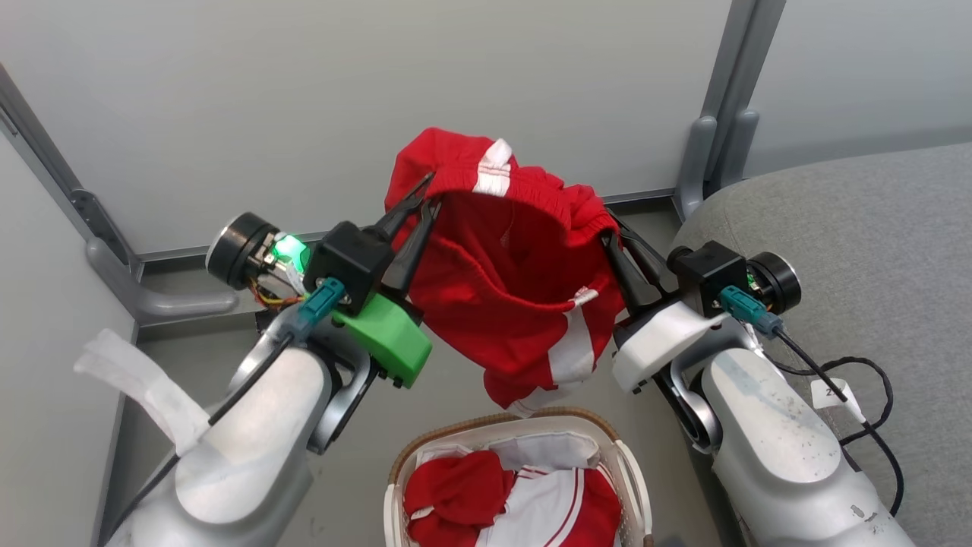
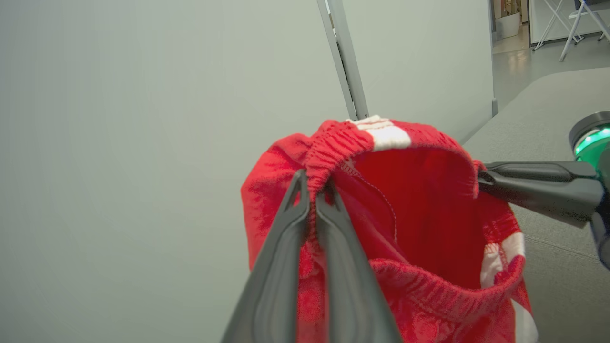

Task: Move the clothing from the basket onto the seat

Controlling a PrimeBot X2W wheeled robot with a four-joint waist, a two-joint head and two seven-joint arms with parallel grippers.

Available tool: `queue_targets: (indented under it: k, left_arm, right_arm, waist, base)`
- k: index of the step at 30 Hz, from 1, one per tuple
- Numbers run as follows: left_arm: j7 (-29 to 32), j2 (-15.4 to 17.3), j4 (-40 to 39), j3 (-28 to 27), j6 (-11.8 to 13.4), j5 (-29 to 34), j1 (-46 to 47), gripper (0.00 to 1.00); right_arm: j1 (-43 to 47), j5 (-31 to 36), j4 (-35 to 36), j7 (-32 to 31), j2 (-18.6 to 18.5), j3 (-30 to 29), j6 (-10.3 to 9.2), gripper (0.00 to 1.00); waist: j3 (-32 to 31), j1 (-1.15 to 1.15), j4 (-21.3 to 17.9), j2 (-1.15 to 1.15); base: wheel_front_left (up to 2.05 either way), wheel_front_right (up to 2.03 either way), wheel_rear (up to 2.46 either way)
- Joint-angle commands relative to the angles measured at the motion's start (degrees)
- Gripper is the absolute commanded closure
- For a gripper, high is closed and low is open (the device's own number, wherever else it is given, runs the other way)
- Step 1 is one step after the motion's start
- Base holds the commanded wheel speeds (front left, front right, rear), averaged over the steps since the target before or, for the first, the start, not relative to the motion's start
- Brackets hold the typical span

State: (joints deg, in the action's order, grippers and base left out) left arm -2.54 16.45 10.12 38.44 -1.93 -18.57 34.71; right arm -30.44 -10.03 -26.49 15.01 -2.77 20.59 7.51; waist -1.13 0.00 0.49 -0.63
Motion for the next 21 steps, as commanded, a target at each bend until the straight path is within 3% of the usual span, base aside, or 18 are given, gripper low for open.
queue_targets:
  k: [1, 2, 8, 21]
  left_arm:
    - [-1.7, -0.1, 0.6, -0.3, 0.5, -0.7, -1.8, 0.04]
    - [-3.1, -0.2, 1.1, -0.4, 0.7, -0.8, -2.8, 0.00]
    - [-9.8, -1.2, 5.3, -0.7, 1.6, -2.2, -8.8, 0.00]
    - [-12.7, -3.9, 10.5, -2.5, 0.9, -5.5, -19.1, 0.00]
  right_arm:
    - [0.2, 0.7, 0.6, 0.3, -0.2, -0.5, -0.04, 1.00]
    - [0.3, 0.8, 1.0, 0.3, -0.2, -0.8, -0.04, 1.00]
    - [0.8, 2.2, 2.2, 0.3, -0.2, -2.4, -0.04, 1.00]
    - [2.1, 5.5, 2.8, 0.3, -0.2, -6.9, -0.04, 1.00]
  waist:
    - [0.0, 0.00, -0.2, 0.63]
    - [0.0, 0.00, -0.3, 0.63]
    - [-0.2, 0.00, -0.9, 0.63]
    - [0.6, 0.00, -2.3, 0.63]
  base:
    - [0.00, 0.00, 0.00]
    - [0.00, 0.00, 0.00]
    - [0.00, 0.00, 0.00]
    - [0.00, 0.00, 0.00]
